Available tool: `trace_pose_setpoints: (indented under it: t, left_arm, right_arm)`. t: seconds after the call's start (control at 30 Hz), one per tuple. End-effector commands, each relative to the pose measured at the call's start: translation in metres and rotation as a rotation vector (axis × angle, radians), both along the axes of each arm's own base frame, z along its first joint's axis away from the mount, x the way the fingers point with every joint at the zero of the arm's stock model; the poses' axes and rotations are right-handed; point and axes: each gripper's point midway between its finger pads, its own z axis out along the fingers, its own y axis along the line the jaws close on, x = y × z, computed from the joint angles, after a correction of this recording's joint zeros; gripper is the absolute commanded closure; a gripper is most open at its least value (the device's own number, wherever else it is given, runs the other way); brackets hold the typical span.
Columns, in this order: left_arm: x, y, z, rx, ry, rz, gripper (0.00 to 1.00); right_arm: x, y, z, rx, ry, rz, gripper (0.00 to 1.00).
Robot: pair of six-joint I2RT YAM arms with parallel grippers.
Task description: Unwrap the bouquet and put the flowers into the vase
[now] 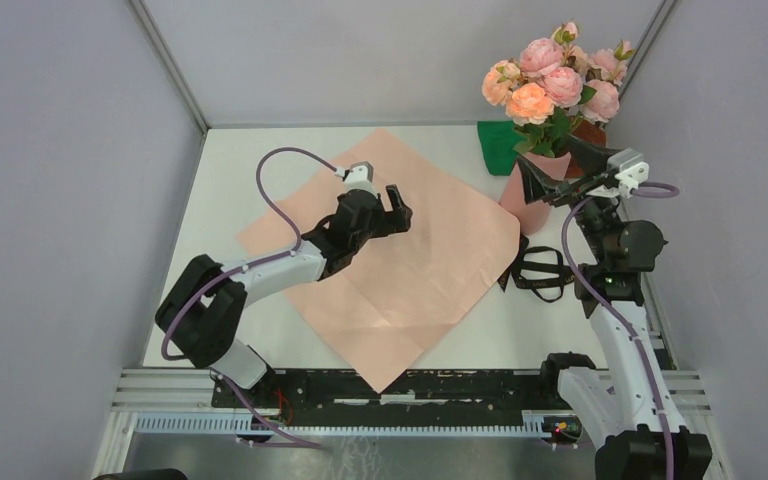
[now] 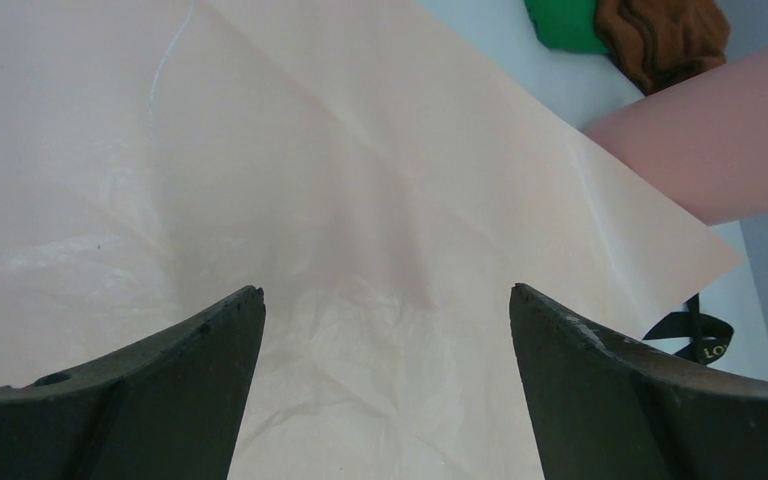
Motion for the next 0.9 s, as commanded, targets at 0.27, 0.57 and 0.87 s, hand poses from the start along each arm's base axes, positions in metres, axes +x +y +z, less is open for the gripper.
trace_pose_setpoints:
  t: [0.27,0.57,0.87]
  left_arm:
    - [0.0,0.014,0.037,-0.042,-0.067,0.055,0.04]
    - [0.001,0.016,0.037,-0.03,-0.064,0.06,0.05]
    - [-0.002,0.018,0.037,-0.023,-0.062,0.056,0.05]
  right_arm:
    - [0.009,0.044,-0.023,-0.009,0.077,0.135,0.02]
    - [0.029,0.064,-0.047,-0.05,0.161,0.155,0.02]
    - [0.037,0.071,-0.059,-0.07,0.196,0.156,0.02]
